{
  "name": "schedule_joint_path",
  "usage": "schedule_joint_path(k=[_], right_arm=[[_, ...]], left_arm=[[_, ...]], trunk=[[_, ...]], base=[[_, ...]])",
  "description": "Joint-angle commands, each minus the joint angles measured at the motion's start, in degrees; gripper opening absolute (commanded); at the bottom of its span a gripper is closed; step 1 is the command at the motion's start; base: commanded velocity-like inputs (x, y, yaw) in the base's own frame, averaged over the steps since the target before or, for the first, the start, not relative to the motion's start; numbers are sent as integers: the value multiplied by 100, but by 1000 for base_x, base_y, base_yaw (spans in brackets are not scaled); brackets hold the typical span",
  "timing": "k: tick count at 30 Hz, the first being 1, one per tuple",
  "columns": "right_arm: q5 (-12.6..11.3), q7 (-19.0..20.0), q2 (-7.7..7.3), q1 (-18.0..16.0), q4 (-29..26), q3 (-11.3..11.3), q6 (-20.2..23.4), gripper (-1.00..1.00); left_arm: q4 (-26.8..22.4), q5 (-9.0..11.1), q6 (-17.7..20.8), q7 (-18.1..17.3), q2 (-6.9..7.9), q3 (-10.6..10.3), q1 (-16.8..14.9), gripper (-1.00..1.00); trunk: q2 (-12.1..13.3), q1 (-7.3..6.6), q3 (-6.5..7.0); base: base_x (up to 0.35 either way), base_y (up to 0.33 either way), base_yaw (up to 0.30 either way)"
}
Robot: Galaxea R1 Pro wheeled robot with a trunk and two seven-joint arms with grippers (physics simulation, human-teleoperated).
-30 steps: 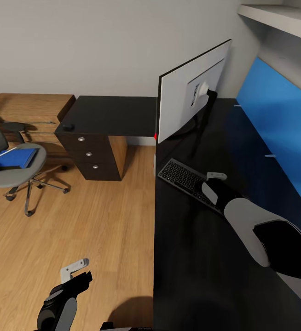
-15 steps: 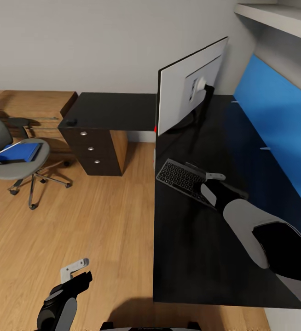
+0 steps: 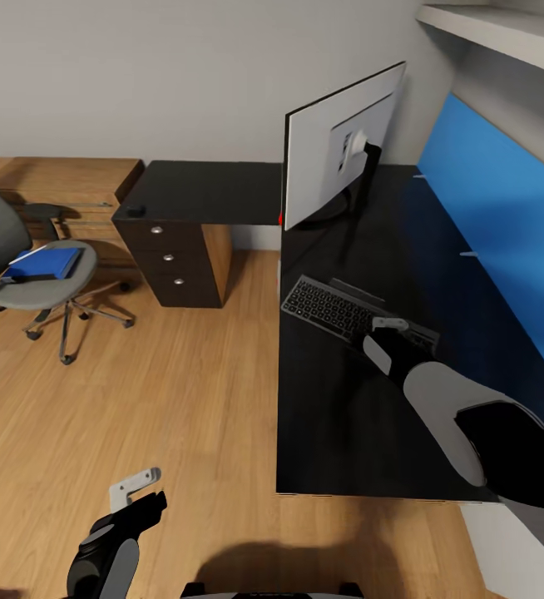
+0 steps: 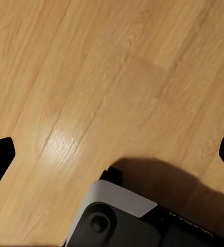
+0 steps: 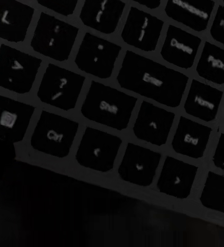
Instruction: In the bedroom, organize the workspace by keeping the computer under the desk, ensuring the monitor is on the desk, placing the keyboard on the desk next to the monitor, placing the mouse on the desk next to the keyboard, moving the folder from the swivel chair onto the desk next to the mouse, stacking the notebook on top of the folder with the pen on top of the notebook, and positioning the swivel chair next to the desk.
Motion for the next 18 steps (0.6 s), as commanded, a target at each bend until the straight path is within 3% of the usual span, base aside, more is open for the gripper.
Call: schedule_joint_path(k=[1,13,18], right_arm=[[-102,-27,-4,2,108,41,36,100],[-96,-27,-3,16,99,41,18,100],[-93,-27,-3,19,97,44,16,100]], left_arm=[[-9,61,14,43,-4,4,-3,100],[-9,68,22,49,0,4,-3,100],[-9,69,23,61,-2,4,-3,100]], trunk=[[-6,0,-7],[-6,0,-7],[195,-110,82]], base=[[-239,0,0],[-68,0,0],[-1,0,0]])
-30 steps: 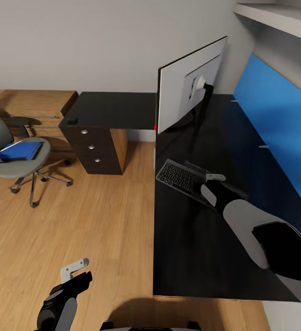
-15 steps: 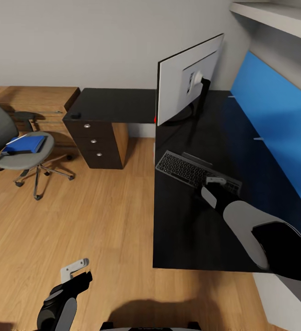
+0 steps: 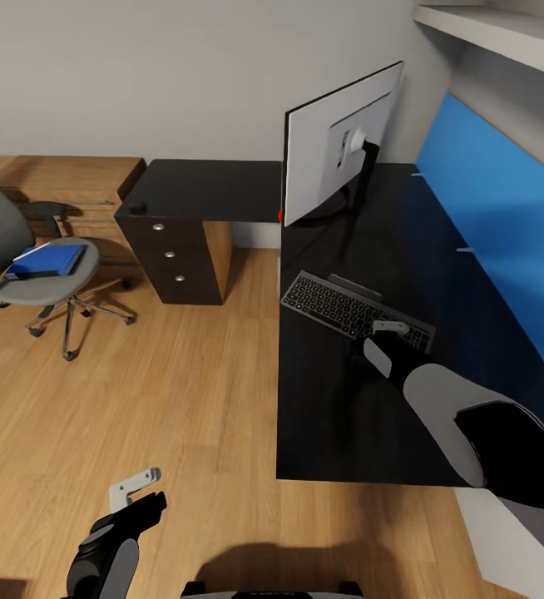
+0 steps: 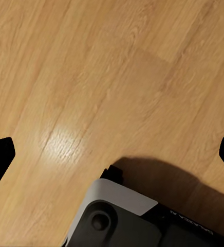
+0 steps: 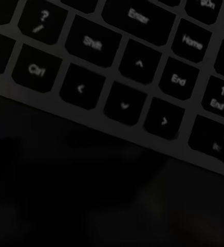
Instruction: In the bedroom, organize the workspace by keeping the computer under the desk, ensuring the monitor is on the desk, placing the keyboard on the desk next to the monitor, placing the mouse on the desk next to the keyboard, moving the folder from the swivel chair onto the desk next to the mouse, stacking the notebook on top of the folder with the pen on top of the notebook, and positioning the swivel chair next to the desk.
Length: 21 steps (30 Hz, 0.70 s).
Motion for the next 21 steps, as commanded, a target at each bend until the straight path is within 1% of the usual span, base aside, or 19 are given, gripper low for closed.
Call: schedule_joint_path(k=[1,17,21], right_arm=[[-51,-28,-4,-1,-13,50,38,100],[-51,-37,4,-1,-13,63,32,100],[-22,-48,0,-1,-39,63,-2,100]], left_arm=[[-9,60,14,45,-4,3,-3,100],[-2,60,14,55,-4,3,-3,100],[52,64,14,52,-1,3,-3,100]], trunk=[[35,-20,12],[676,-371,299],[676,-371,299]], base=[[0,0,0],[0,0,0],[0,0,0]])
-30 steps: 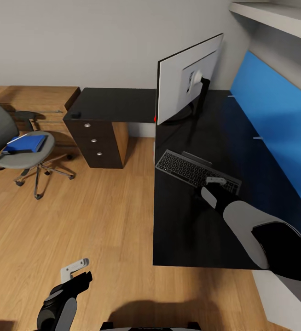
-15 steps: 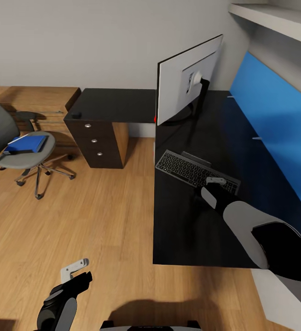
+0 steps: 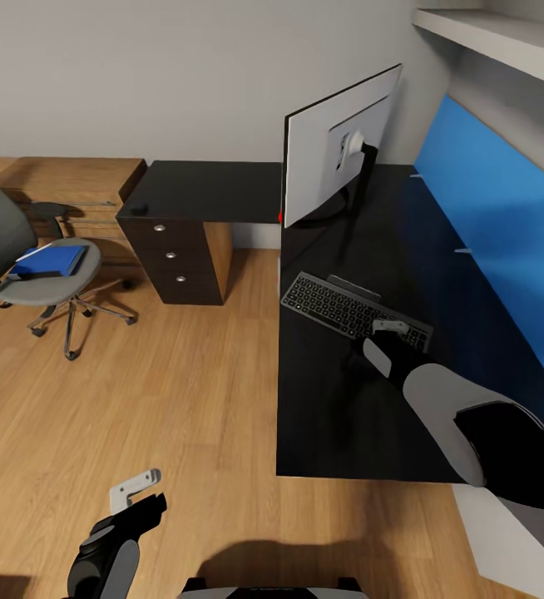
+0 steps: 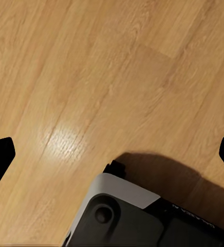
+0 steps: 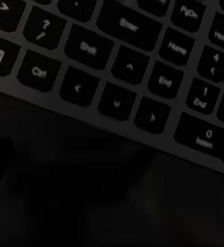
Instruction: In the bedroom, organize the workspace by keeping the computer under the desk, ensuring the monitor is on the desk, placing the keyboard on the desk next to the monitor, placing the mouse on the desk next to the keyboard, moving the folder from the swivel chair onto the desk next to the mouse, stacking the notebook on top of the folder with the pen on top of the notebook, and positioning the swivel chair next to the desk.
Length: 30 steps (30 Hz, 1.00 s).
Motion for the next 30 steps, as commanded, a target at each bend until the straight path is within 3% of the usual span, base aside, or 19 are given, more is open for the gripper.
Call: schedule_joint_path(k=[1,15,25,30], right_arm=[[-48,-30,-5,-2,-17,48,10,100],[-5,-29,-16,87,-42,48,-689,100],[34,-26,-30,243,-40,60,-1531,100],[199,-19,-40,287,-14,58,-2049,100]], left_arm=[[-3,61,14,43,-3,4,-3,100],[50,58,6,33,-9,2,-3,100],[65,62,-1,31,-11,1,-3,100],[118,61,-10,31,-11,-4,-3,100]], trunk=[[-9,3,-8],[-9,3,-8],[-9,3,-8],[-9,3,-8]], base=[[0,0,0],[1,0,0],[173,0,0],[39,0,0]])
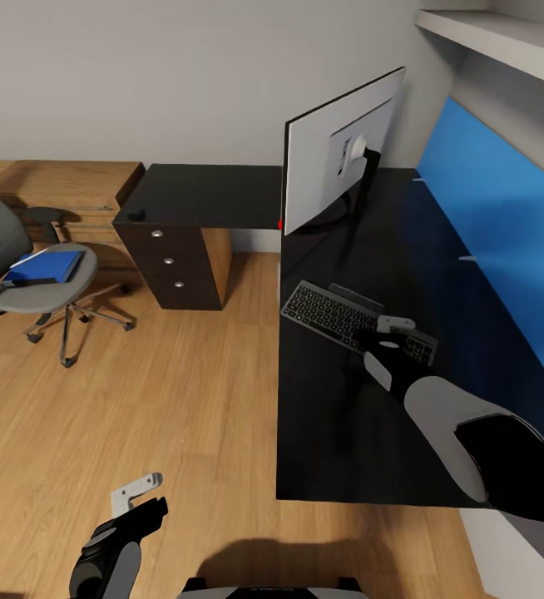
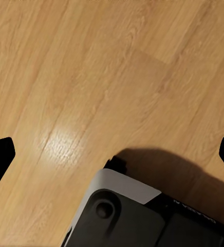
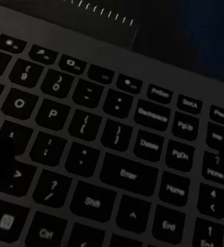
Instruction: In the bedroom, organize the workspace by keeping the computer under the desk, ensuring the monitor is on the desk, placing the keyboard on the desk next to the monitor, placing the mouse on the desk next to the keyboard, moving the folder from the swivel chair onto the desk next to the mouse, stacking the notebook on top of the folder with the pen on top of the notebook, and positioning the swivel chair next to the desk.
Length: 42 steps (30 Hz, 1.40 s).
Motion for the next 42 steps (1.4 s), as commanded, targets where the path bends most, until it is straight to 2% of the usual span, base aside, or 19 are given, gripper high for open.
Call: schedule_joint_path(k=[1,9,22,42], right_arm=[[-44,-22,-5,-1,2,49,-63,100],[4,-11,-17,59,22,41,-340,100],[4,-8,-55,77,19,47,-353,100],[-20,-31,-58,77,-2,40,-353,100]], left_arm=[[-6,59,13,44,-3,3,-3,100],[8,57,6,38,-3,4,-3,100],[15,61,12,44,-2,3,-3,100],[15,56,12,48,-3,2,-3,100]], trunk=[[-9,4,-8],[-9,4,-8],[-9,4,-8],[-9,4,-8]], base=[[72,0,0],[214,0,0],[48,0,0],[138,0,0]])
